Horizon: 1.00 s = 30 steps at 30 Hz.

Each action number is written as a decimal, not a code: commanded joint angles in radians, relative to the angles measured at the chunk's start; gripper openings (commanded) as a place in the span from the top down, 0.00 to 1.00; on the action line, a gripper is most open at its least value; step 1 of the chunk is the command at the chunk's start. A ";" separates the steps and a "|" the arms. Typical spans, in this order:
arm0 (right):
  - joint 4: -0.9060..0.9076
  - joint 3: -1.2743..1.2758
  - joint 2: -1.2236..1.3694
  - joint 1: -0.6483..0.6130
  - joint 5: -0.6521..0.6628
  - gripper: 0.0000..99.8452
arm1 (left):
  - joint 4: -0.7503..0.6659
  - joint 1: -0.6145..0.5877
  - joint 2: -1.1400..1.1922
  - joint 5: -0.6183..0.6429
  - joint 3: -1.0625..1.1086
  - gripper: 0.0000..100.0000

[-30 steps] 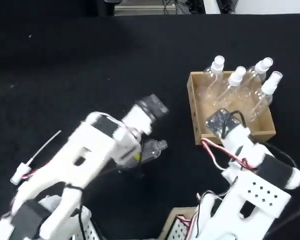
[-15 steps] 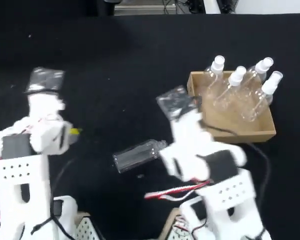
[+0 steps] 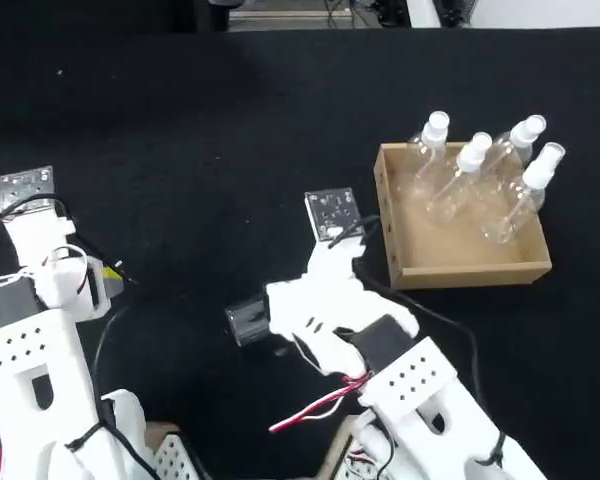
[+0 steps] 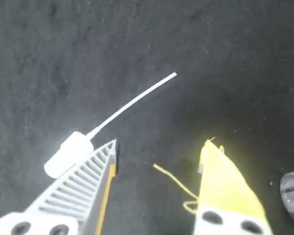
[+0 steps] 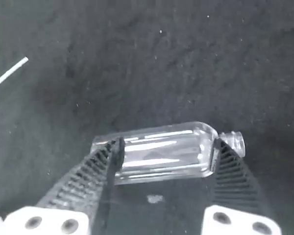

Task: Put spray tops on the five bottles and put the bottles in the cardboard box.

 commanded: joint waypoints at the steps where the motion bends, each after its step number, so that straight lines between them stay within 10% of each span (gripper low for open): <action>1: -0.032 -0.001 -0.005 -0.011 -0.009 0.70 | -0.017 -0.007 -0.028 0.025 -0.004 0.75; 30: -0.100 -0.315 0.641 -0.126 -0.201 0.70 | -0.094 -0.005 -0.029 0.029 0.045 0.75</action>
